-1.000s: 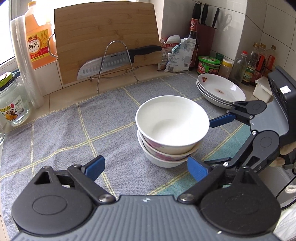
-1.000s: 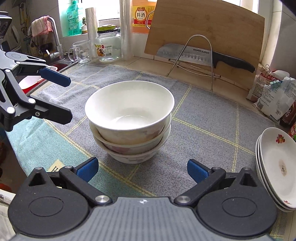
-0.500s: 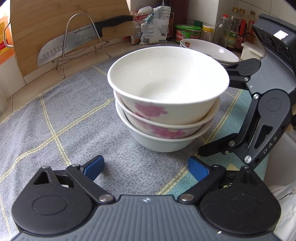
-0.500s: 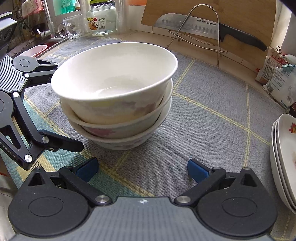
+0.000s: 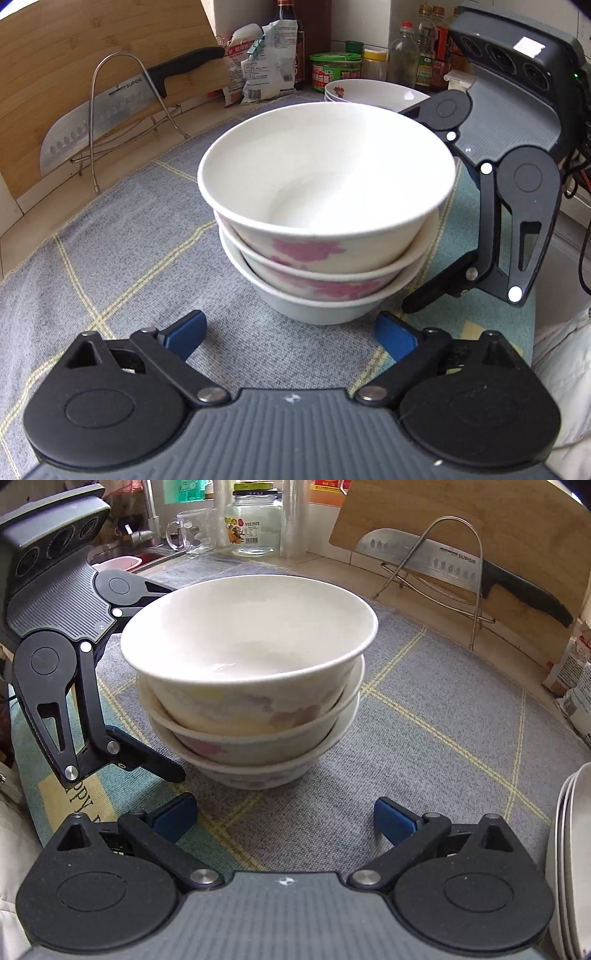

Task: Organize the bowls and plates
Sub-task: 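Lift the three-bowl stack with both grippers and carry it toward the plate stack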

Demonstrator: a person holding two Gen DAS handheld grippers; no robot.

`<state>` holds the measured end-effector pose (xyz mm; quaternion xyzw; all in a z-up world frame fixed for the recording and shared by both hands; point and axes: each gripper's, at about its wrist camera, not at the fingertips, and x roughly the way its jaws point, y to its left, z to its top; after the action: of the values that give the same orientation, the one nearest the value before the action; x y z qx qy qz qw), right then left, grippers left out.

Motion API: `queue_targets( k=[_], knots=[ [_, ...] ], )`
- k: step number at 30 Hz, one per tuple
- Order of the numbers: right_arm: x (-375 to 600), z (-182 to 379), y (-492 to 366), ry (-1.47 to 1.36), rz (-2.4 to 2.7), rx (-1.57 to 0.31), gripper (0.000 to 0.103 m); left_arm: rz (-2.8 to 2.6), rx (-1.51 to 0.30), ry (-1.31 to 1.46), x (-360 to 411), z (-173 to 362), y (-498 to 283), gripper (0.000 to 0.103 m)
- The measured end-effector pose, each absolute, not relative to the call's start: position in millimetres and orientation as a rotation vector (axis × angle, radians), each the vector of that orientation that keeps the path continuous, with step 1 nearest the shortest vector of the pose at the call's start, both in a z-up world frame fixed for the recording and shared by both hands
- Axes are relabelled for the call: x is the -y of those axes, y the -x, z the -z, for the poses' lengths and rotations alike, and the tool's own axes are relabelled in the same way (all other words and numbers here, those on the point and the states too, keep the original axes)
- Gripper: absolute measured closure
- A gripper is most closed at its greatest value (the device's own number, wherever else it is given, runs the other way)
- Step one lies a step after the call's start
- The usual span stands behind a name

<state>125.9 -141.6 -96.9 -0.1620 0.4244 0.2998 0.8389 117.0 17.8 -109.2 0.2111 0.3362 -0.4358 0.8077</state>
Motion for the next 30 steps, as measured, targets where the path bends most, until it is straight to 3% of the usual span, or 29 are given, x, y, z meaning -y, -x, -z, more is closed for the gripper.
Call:
queue_targets(
  k=[7, 20, 30],
  knots=[
    [142, 85, -145, 0.449, -0.843, -0.873, 0.000, 1.035, -0.686, -0.537, -9, 101, -121, 0.012],
    [138, 73, -159, 0.542, -1.010, -0.867, 0.020, 1.105, -0.715, -0.566, -4, 97, -126, 0.024],
    [135, 71, -158, 0.544, -0.997, -0.865, 0.020, 1.093, -0.714, -0.583, -2, 96, -125, 0.024]
  ],
)
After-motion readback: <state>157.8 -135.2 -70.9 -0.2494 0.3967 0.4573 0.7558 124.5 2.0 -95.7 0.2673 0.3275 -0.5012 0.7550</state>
